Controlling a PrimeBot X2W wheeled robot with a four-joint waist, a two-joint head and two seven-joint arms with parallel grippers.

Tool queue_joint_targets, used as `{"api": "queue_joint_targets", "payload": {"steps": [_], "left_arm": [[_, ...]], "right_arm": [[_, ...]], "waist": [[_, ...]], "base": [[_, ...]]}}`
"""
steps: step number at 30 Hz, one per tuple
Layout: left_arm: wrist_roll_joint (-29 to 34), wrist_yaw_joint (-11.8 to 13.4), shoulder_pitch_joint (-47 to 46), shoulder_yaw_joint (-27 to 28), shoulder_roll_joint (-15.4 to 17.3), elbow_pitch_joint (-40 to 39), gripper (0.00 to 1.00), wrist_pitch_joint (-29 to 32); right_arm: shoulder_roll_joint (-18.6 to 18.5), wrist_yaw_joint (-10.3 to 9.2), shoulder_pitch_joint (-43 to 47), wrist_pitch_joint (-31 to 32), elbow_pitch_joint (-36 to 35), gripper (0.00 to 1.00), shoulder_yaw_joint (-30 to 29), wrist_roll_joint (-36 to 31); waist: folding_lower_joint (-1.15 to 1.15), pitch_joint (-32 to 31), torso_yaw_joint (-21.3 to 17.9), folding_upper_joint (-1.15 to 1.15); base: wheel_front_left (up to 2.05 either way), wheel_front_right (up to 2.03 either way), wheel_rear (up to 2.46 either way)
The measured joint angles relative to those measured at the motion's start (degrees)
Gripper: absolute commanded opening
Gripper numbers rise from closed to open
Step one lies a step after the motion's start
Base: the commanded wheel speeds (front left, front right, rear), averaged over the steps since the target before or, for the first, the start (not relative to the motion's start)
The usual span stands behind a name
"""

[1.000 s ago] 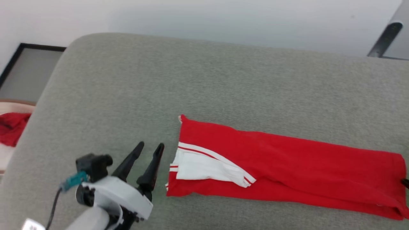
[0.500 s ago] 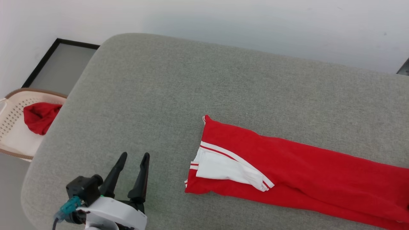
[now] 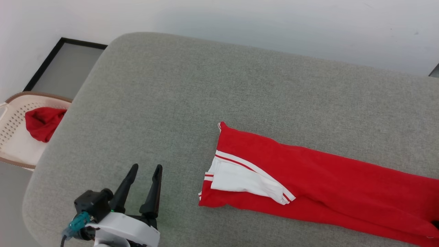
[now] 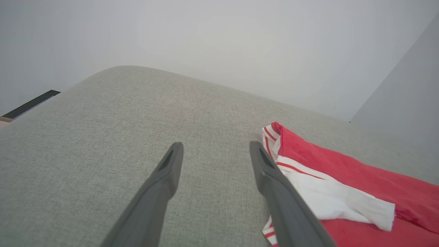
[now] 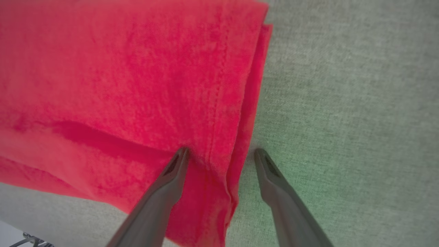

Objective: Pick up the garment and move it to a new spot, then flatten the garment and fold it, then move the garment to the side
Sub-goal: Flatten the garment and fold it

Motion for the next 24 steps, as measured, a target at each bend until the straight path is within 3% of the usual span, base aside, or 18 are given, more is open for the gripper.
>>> {"api": "queue_joint_targets", "payload": {"steps": [6,7,19,24], "left_arm": [[1.1,-0.6,-0.7,1.0,-1.0,0.7,1.00,0.0],[1.2,-0.7,-0.7,1.2,-1.1,0.7,1.00,0.0],[3.8,-1.0,-1.3,2.9,-1.3,1.2,1.00,0.0],[7.5,-1.0,-1.4,3.5,-0.3,0.4,1.00,0.0]], "right_arm": [[0.1,0.00,-0.4,-0.6,0.2,0.11,-0.3,-0.5],[0.2,0.00,-0.5,-0.7,0.3,0.00,-0.4,-0.5],[1.7,0.01,-2.4,-2.5,1.3,0.00,0.1,-0.6],[2.1,0.03,-3.4,-4.4,2.0,0.00,-0.2,-0.4]], "waist": [[0.00,0.4,0.1,0.00],[0.00,0.5,0.1,0.00],[0.00,1.0,-1.1,0.00],[0.00,1.1,-2.6,0.00]], "base": [[0.00,0.00,0.00],[0.00,0.00,0.00],[0.00,0.00,0.00],[0.00,0.00,0.00]]}}
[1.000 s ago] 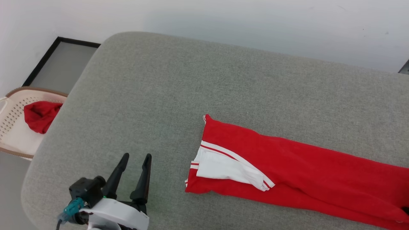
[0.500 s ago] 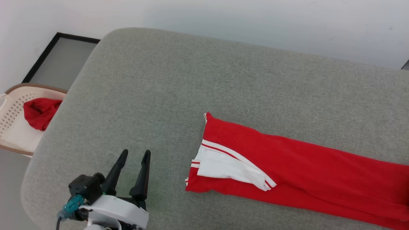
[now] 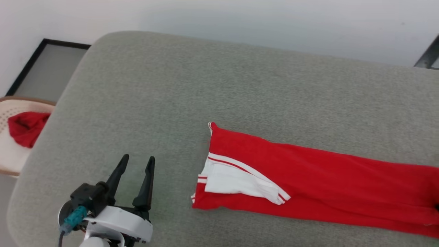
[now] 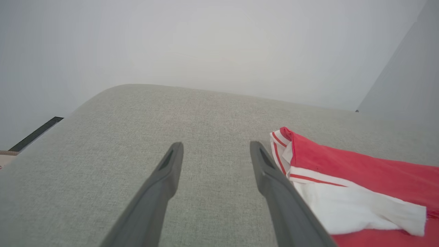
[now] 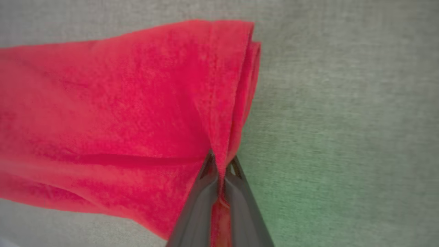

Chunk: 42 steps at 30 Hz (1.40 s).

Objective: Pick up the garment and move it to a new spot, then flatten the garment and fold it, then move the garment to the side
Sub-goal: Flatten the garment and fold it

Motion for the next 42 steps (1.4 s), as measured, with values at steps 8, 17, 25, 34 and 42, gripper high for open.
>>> {"api": "queue_joint_targets", "payload": {"steps": [8,17,25,34,42], "left_arm": [[5.1,0.5,0.2,1.1,0.3,-1.1,1.00,0.0],[8.3,0.6,0.5,3.2,0.4,-2.8,1.00,0.0],[10.1,0.0,0.4,3.7,-0.1,-3.4,1.00,0.0],[10.3,-0.9,0.6,4.4,-2.3,-1.4,1.00,0.0],[10.1,-1.3,2.0,5.4,-4.5,-0.5,1.00,0.0]], "right_arm": [[-1.5,-0.01,-1.7,-3.6,1.8,0.00,-2.4,0.2],[-5.0,-0.01,-3.6,-6.7,4.4,0.00,-8.3,-1.1],[-7.3,-0.02,-5.6,-8.3,6.3,0.00,-13.8,-3.6],[-7.5,-0.03,-3.5,-8.2,-3.0,0.00,-5.6,-0.5],[-5.4,-0.03,-1.0,-1.6,-21.2,0.00,5.6,5.6]], "waist": [[0.00,0.6,-3.9,0.00],[0.00,1.6,-8.8,0.00],[0.00,3.6,-10.7,0.00],[0.00,2.3,-10.0,0.00],[0.00,-0.3,-8.1,0.00]], "base": [[0.00,0.00,0.00],[0.00,0.00,0.00],[0.00,0.00,0.00],[0.00,0.00,0.00],[0.00,0.00,0.00]]}}
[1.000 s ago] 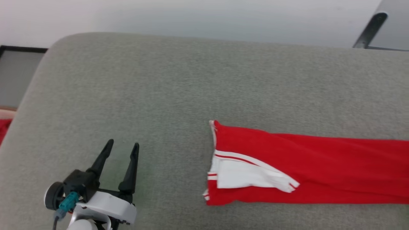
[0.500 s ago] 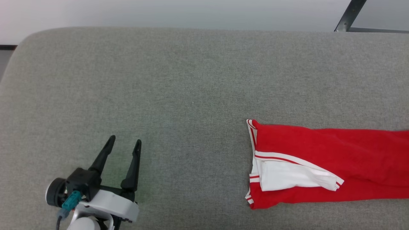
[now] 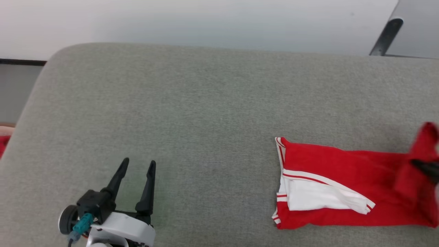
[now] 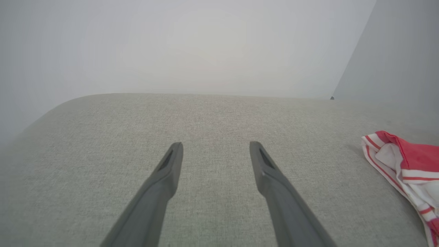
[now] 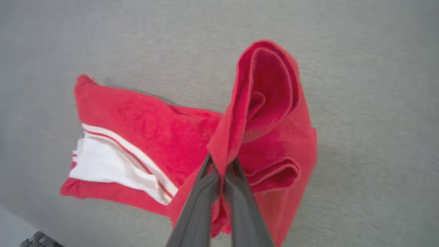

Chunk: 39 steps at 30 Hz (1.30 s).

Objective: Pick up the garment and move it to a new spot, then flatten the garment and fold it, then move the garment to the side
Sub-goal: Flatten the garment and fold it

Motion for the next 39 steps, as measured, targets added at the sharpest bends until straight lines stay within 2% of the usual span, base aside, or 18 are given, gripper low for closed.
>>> {"api": "queue_joint_targets", "payload": {"steps": [4,7,12,19,21,22,23,24,32,35,39], "left_arm": [[0.0,-0.3,0.6,0.5,-1.0,0.3,1.00,0.0],[0.2,-0.6,0.7,0.5,-1.7,0.6,1.00,0.0],[0.5,-1.0,0.5,0.8,-2.1,0.9,1.00,0.0],[0.7,-1.5,0.5,1.6,-2.4,1.2,1.00,0.0],[0.8,-1.7,0.5,1.8,-2.5,1.2,1.00,0.0],[0.8,-1.7,0.5,1.9,-2.5,1.2,1.00,0.0],[0.9,-1.8,0.6,2.1,-2.5,1.2,1.00,0.0],[0.9,-1.8,0.6,2.3,-2.5,1.2,1.00,0.0],[1.0,-2.0,0.8,2.9,-2.3,1.9,1.00,0.0],[1.0,-2.3,0.8,2.8,-1.9,2.4,1.00,0.0],[0.6,-2.3,0.7,2.5,-1.2,3.6,1.00,0.0]], "right_arm": [[3.2,0.00,-0.3,2.3,-5.7,0.00,6.2,1.5],[5.3,0.00,-1.6,3.8,-7.2,0.00,11.2,1.7],[7.8,0.00,-4.6,3.4,-5.4,0.00,17.2,1.4],[8.5,0.00,-6.5,0.9,-0.7,0.00,22.5,1.1],[8.5,0.00,-6.9,0.0,0.3,0.31,23.4,1.3],[8.4,0.00,-7.2,-0.5,0.7,0.49,23.7,1.5],[8.4,0.00,-7.4,-1.1,0.9,0.95,24.0,1.5],[8.5,0.00,-7.5,-1.9,1.2,1.00,24.0,1.8],[7.0,0.00,-8.3,-6.2,2.2,1.00,25.0,3.3],[6.0,0.00,-8.4,-9.7,3.6,1.00,24.0,3.3],[3.4,-0.01,-8.0,-16.6,8.9,1.00,20.2,-0.7]], "waist": [[0.00,-0.7,1.5,0.00],[0.00,-0.9,2.8,0.00],[0.00,-1.1,5.2,0.00],[0.00,-1.1,8.0,0.00],[0.00,-1.2,8.4,0.00],[0.00,-1.2,8.5,0.00],[0.00,-1.3,8.4,0.00],[0.00,-1.5,8.3,0.00],[0.00,-3.0,6.2,0.00],[0.00,-3.9,5.0,0.00],[0.00,-5.2,3.3,0.00]], "base": [[0.00,0.00,0.00],[0.00,0.00,0.00],[0.00,0.00,0.00],[0.00,0.00,0.00],[0.00,0.00,0.00],[0.00,0.00,0.00],[0.00,0.00,0.00],[0.00,0.00,0.00],[0.00,0.00,0.00],[0.00,0.00,0.00],[0.00,0.00,0.00]]}}
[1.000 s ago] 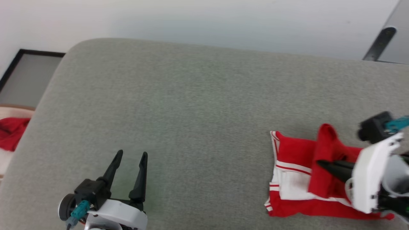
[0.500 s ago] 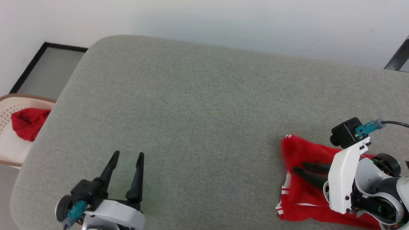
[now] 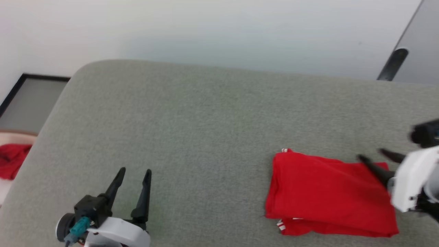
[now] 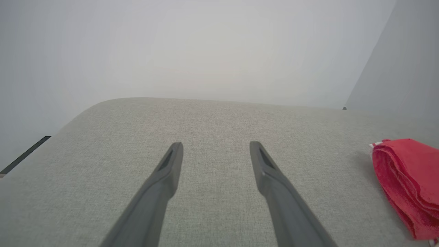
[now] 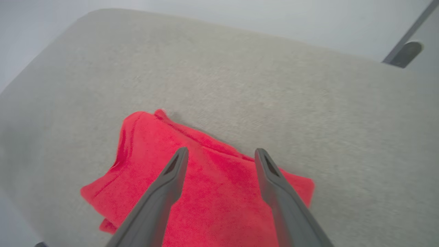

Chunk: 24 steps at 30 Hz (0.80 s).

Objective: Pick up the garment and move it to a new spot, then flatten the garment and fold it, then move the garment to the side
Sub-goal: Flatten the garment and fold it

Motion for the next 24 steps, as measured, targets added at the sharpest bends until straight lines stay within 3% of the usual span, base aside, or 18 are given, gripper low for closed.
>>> {"api": "queue_joint_targets", "payload": {"steps": [10,17,24], "left_arm": [[-2.4,-0.1,-0.9,0.3,3.2,3.9,1.00,0.5],[-3.8,-0.1,0.4,0.8,4.1,4.2,1.00,0.5],[-4.7,1.0,4.5,1.5,4.0,1.9,1.00,0.5]], "right_arm": [[0.4,0.00,4.3,-17.8,11.7,1.00,-8.5,-7.9],[1.5,0.00,8.3,-26.7,11.0,1.00,-10.2,-9.0],[2.3,0.00,13.0,-29.1,8.6,1.00,-12.2,-9.3]], "waist": [[0.00,-3.7,-3.5,0.00],[0.00,-5.5,-5.2,0.00],[0.00,-6.7,-6.2,0.00]], "base": [[0.00,0.00,0.00],[0.00,0.00,0.00],[0.00,0.00,0.00]]}}
